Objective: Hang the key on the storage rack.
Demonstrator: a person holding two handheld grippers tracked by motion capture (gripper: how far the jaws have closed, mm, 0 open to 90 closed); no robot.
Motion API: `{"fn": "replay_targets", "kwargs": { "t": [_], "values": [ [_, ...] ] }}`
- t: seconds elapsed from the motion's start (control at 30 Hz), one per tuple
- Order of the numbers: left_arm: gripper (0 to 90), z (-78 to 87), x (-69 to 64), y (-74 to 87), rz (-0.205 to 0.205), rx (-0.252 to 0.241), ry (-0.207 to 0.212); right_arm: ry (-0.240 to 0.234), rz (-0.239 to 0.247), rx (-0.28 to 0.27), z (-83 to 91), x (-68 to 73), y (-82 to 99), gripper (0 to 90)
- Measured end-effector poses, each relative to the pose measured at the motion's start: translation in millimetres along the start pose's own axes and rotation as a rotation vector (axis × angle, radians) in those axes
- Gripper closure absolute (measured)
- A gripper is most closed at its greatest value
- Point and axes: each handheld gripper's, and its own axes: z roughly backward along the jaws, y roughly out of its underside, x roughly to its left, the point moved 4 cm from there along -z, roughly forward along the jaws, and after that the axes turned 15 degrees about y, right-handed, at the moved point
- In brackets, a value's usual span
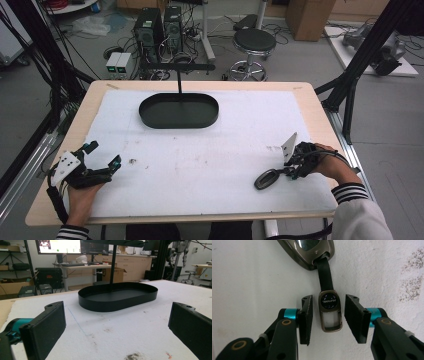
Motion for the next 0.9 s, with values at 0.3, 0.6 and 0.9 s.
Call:
{"fn": "replay_targets", "kwargs": {
  "t": [0.3,0.6,0.9],
  "values": [
    [1.7,-0.1,0.0,-0.1,0.002,-0.002,0.0,-0.01,0.002,0.025,-1.3,0.3,-3.2,58.8],
    [1.7,0.2,0.2,-0.1,0.002,0.001,0.001,-0.014,0.039,0.059,-2.4,-1.0,-6.3,60.3],
    [1.7,-0.2,-0.1,-0.1,0.002,-0.001,0.0,-0.028,0.047,0.083,-2.4,1.0,-8.6,69.3]
  ]
}}
